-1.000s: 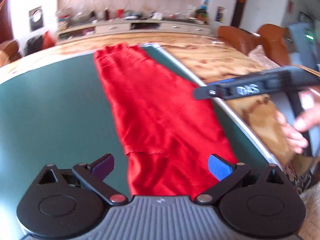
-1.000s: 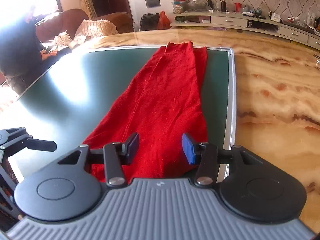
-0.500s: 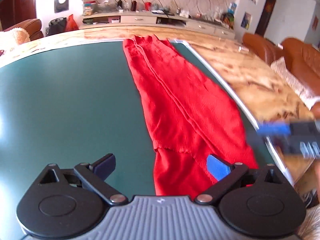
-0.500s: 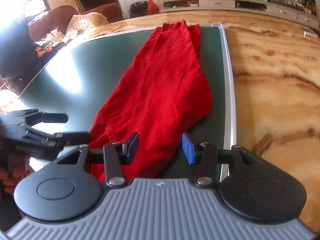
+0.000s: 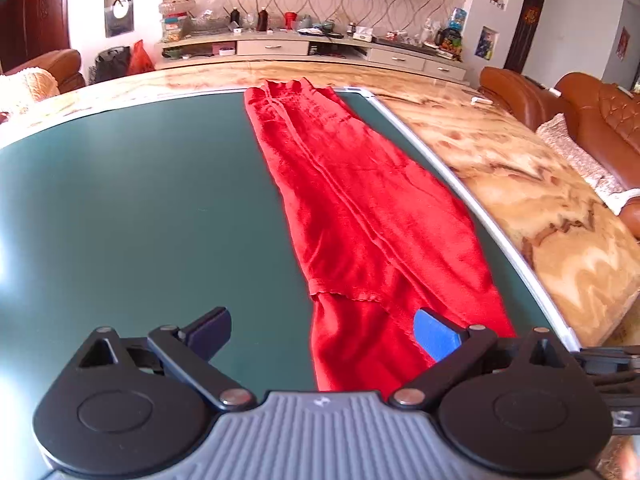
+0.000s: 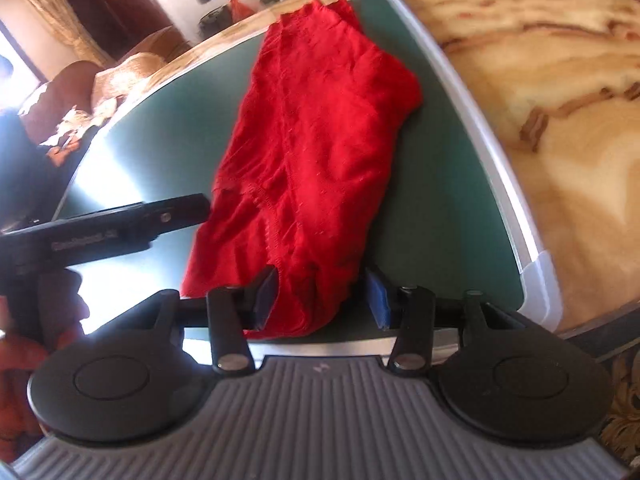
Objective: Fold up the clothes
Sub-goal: 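Grasp the red garment's edge with the right gripper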
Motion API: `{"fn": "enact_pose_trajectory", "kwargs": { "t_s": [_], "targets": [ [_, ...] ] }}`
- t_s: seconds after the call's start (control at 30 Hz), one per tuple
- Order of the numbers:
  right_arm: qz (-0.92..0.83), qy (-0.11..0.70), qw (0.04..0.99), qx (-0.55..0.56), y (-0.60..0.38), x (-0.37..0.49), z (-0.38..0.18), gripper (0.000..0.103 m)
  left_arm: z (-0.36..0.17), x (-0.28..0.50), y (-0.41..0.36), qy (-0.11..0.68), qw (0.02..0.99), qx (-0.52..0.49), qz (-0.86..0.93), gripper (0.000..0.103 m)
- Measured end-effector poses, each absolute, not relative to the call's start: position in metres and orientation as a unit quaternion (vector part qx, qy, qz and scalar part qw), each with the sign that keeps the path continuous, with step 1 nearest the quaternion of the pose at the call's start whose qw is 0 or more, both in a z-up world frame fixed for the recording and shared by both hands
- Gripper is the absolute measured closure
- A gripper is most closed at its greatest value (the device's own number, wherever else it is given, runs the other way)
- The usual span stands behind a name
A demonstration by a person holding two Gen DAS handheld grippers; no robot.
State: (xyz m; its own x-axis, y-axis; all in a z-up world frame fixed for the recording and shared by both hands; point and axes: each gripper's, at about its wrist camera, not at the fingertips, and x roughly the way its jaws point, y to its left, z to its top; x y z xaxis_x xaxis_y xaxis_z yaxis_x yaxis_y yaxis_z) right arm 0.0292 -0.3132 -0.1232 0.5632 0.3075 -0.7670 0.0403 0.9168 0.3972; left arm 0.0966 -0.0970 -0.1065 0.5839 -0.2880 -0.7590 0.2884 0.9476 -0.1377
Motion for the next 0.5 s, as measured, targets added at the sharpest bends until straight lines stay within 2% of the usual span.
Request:
{"fn": "enact_pose_trajectory", "kwargs": {
  "t_s": [0.03, 0.07, 0.13, 0.23, 0.43, 0.5],
  "targets": [
    [0.069, 0.457, 0.864, 0.199, -0.314, 0.028, -0.124, 0.054, -0.106, 0.097, -0.097, 0.430, 0.887, 0.001, -0.169, 0.002],
    [0.058, 0.455, 0.864, 0.208, -0.316, 0.027, -0.125, 0.069, -0.105, 0.097, -0.098, 0.433, 0.884, 0.006, -0.177, 0.002],
    [0.058, 0.460, 0.856, 0.231, -0.322, 0.027, -0.130, 0.082, -0.098, 0.093, -0.100, 0.435, 0.878, 0.032, -0.198, 0.002],
    [0.065, 0.467, 0.833, 0.288, -0.336, 0.029, -0.137, 0.085, -0.086, 0.078, -0.102, 0.411, 0.873, 0.097, -0.245, 0.002],
    [0.095, 0.465, 0.750, 0.461, -0.373, 0.038, -0.132, 0.086, -0.082, 0.052, -0.113, 0.376, 0.834, 0.183, -0.360, 0.002],
    [0.105, 0.456, 0.742, 0.480, -0.373, 0.042, -0.122, 0.086, -0.084, 0.049, -0.124, 0.361, 0.834, 0.205, -0.362, 0.002]
  ]
}}
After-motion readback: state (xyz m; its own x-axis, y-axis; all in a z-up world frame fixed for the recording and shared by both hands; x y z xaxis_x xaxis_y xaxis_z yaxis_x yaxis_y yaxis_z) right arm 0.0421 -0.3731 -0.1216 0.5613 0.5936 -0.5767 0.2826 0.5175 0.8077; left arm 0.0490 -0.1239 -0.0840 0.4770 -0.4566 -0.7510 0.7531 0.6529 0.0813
